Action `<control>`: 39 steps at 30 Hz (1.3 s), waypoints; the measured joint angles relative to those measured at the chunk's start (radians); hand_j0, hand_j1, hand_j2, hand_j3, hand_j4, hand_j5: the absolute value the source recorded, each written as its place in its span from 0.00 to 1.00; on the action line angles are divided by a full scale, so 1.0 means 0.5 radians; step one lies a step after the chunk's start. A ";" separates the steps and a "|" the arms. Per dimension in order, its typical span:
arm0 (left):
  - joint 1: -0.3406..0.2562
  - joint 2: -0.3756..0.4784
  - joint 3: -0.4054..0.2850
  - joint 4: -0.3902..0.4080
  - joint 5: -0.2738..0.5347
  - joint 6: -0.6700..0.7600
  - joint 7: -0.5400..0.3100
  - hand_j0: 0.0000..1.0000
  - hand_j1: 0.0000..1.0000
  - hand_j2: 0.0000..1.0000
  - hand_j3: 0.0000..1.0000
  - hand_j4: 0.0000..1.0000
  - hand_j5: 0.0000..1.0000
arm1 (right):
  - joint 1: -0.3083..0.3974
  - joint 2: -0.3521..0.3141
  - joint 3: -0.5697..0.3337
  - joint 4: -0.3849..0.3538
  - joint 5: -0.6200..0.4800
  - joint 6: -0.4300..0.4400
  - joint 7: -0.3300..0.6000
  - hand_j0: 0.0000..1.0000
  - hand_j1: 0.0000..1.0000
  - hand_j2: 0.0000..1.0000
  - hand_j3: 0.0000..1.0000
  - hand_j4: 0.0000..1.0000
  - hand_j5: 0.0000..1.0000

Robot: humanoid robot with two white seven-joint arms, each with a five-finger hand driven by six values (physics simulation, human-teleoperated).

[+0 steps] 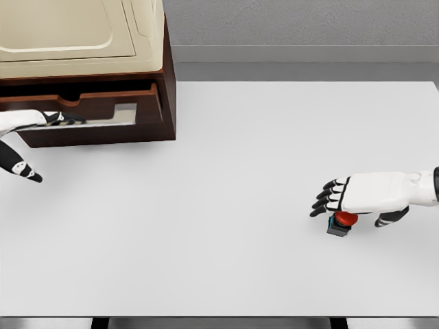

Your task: Open the cabinet drawer with left arm, and place a switch into the drawer with right arm

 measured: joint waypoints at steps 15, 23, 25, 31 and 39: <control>0.000 0.177 -0.097 -0.091 0.088 -0.252 -0.005 1.00 1.00 1.00 1.00 1.00 1.00 | 0.018 0.043 0.033 0.000 0.000 0.000 0.000 1.00 1.00 1.00 1.00 1.00 1.00; 0.000 0.267 -0.175 -0.106 0.178 -0.449 -0.024 1.00 1.00 1.00 1.00 1.00 1.00 | 0.018 0.043 0.033 0.000 0.000 0.000 0.000 1.00 1.00 1.00 1.00 1.00 1.00; 0.000 0.290 -0.200 -0.108 0.185 -0.506 -0.026 1.00 1.00 1.00 1.00 1.00 1.00 | 0.018 0.044 0.033 0.000 0.000 0.000 0.000 1.00 1.00 1.00 1.00 1.00 1.00; 0.003 0.316 -0.221 -0.105 0.262 -0.572 -0.024 1.00 1.00 1.00 1.00 1.00 1.00 | 0.018 0.045 0.033 0.000 0.000 0.000 0.000 1.00 1.00 1.00 1.00 1.00 1.00; 0.004 0.319 -0.215 -0.096 0.296 -0.583 -0.023 1.00 1.00 1.00 1.00 1.00 1.00 | 0.034 0.053 0.034 0.000 0.001 0.000 0.000 1.00 1.00 1.00 1.00 1.00 1.00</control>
